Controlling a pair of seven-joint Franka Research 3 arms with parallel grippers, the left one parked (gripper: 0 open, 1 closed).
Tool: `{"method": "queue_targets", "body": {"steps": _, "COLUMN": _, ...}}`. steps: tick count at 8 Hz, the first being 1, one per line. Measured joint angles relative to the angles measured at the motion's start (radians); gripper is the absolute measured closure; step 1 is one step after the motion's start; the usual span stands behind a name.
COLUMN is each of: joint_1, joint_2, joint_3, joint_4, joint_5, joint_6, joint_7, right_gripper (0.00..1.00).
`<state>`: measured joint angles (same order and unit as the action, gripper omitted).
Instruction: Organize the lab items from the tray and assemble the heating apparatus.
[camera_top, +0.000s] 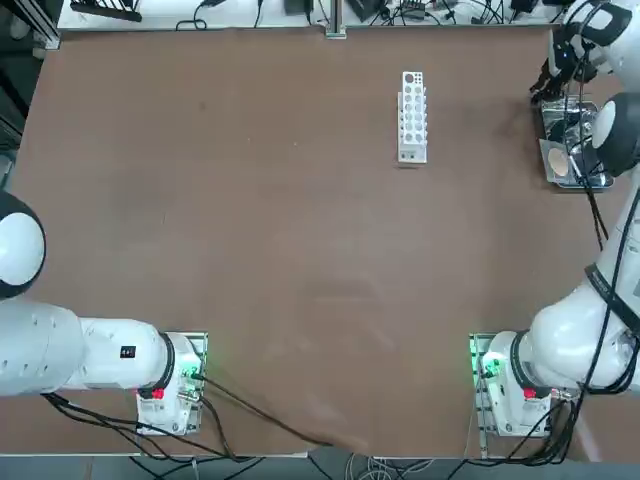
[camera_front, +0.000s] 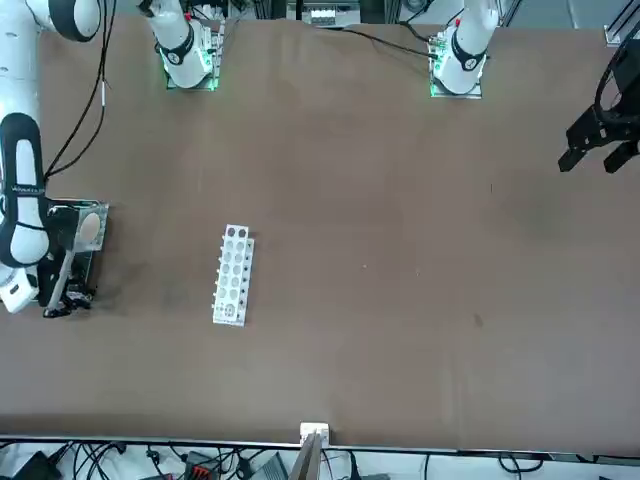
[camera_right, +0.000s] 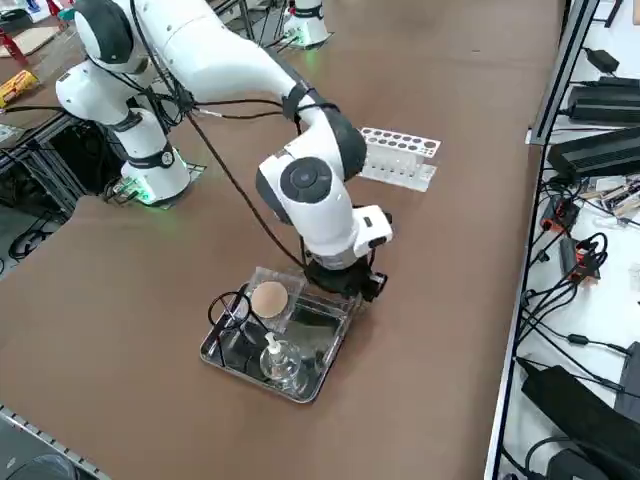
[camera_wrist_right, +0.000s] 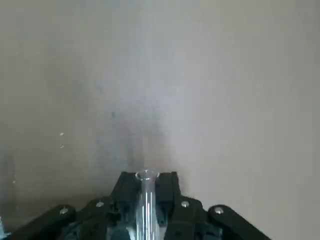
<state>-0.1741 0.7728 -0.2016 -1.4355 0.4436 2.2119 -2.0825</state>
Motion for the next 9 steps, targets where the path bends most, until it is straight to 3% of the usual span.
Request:
{"method": "queue_targets", "body": {"steps": 5, "joint_1": 0.090, "joint_2": -0.113, "joint_3": 0.011, "joint_4": 0.049, "joint_5": 0.021, "joint_6": -0.161, "joint_7": 0.084, "right_gripper": 0.78}}
{"method": "queue_targets", "body": {"steps": 6, "joint_1": 0.101, "joint_2": -0.142, "joint_3": 0.030, "joint_4": 0.049, "joint_5": 0.077, "joint_6": -0.196, "joint_7": 0.095, "right_gripper": 0.78}}
{"method": "queue_targets", "body": {"steps": 9, "joint_1": 0.110, "joint_2": -0.169, "joint_3": 0.071, "joint_4": 0.046, "joint_5": 0.368, "joint_6": -0.335, "joint_7": 0.100, "right_gripper": 0.78}}
